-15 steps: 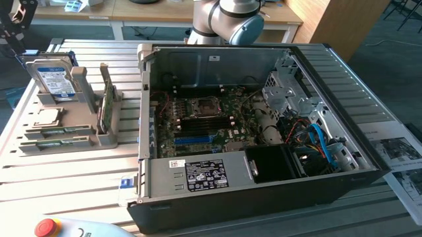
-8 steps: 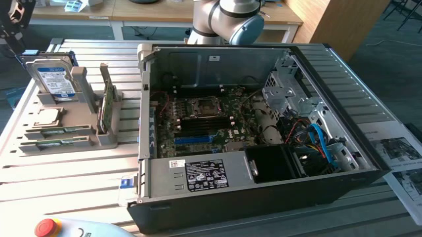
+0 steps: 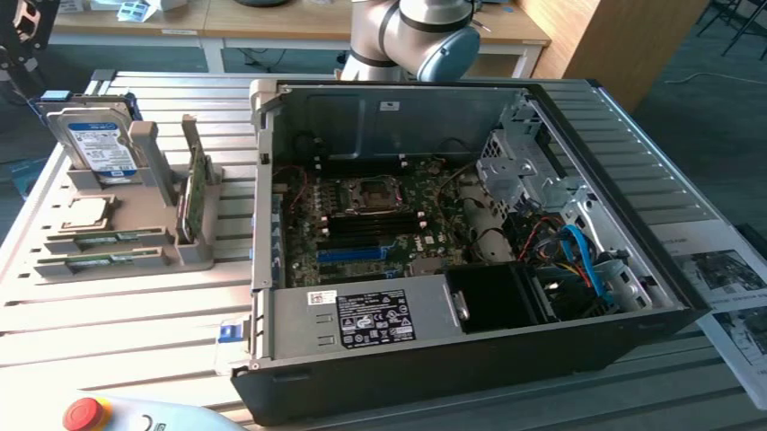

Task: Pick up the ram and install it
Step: 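Pick up the ram and move it above insertion slot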

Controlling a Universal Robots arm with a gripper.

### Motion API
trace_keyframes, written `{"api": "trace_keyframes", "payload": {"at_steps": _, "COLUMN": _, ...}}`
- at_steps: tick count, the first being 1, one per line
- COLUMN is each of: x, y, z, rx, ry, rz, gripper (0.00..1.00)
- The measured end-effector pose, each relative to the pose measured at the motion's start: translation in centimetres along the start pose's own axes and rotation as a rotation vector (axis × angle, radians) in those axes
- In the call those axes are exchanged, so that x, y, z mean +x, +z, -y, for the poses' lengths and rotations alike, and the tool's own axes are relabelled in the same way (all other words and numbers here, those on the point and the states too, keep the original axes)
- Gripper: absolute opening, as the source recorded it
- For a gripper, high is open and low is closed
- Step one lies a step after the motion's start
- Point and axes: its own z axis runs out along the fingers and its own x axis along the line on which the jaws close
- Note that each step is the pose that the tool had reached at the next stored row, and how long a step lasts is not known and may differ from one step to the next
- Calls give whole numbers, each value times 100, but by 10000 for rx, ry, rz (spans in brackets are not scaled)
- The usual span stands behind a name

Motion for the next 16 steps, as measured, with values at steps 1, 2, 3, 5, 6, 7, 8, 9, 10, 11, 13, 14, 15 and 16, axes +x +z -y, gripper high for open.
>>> {"api": "trace_keyframes", "payload": {"at_steps": 1, "x": 0, "y": 0, "z": 0, "rx": -9, "ry": -6, "rz": 8, "gripper": 10}}
{"api": "trace_keyframes", "payload": {"at_steps": 2, "x": 0, "y": 0, "z": 0, "rx": -10, "ry": -9, "rz": 10, "gripper": 10}}
{"api": "trace_keyframes", "payload": {"at_steps": 3, "x": 0, "y": 0, "z": 0, "rx": -10, "ry": -12, "rz": 10, "gripper": 10}}
{"api": "trace_keyframes", "payload": {"at_steps": 5, "x": 0, "y": 1, "z": 0, "rx": -10, "ry": -21, "rz": 9, "gripper": 10}}
{"api": "trace_keyframes", "payload": {"at_steps": 6, "x": 1, "y": 1, "z": 0, "rx": -16, "ry": -78, "rz": 2, "gripper": 10}}
{"api": "trace_keyframes", "payload": {"at_steps": 7, "x": 1, "y": 1, "z": 0, "rx": -23, "ry": -187, "rz": -13, "gripper": 10}}
{"api": "trace_keyframes", "payload": {"at_steps": 8, "x": 1, "y": 1, "z": 0, "rx": -29, "ry": -293, "rz": -30, "gripper": 10}}
{"api": "trace_keyframes", "payload": {"at_steps": 9, "x": 0, "y": 0, "z": 0, "rx": -37, "ry": -408, "rz": -50, "gripper": 10}}
{"api": "trace_keyframes", "payload": {"at_steps": 10, "x": 0, "y": 0, "z": 0, "rx": -46, "ry": -561, "rz": -74, "gripper": 10}}
{"api": "trace_keyframes", "payload": {"at_steps": 11, "x": 0, "y": 0, "z": 0, "rx": -55, "ry": -727, "rz": -100, "gripper": 10}}
{"api": "trace_keyframes", "payload": {"at_steps": 13, "x": 1, "y": 0, "z": 0, "rx": -73, "ry": -1055, "rz": -153, "gripper": 10}}
{"api": "trace_keyframes", "payload": {"at_steps": 14, "x": 1, "y": 0, "z": 1, "rx": -82, "ry": -1222, "rz": -180, "gripper": 10}}
{"api": "trace_keyframes", "payload": {"at_steps": 15, "x": 1, "y": 0, "z": 1, "rx": -91, "ry": -1379, "rz": -205, "gripper": 10}}
{"api": "trace_keyframes", "payload": {"at_steps": 16, "x": 0, "y": 1, "z": 1, "rx": -100, "ry": -1544, "rz": -231, "gripper": 10}}
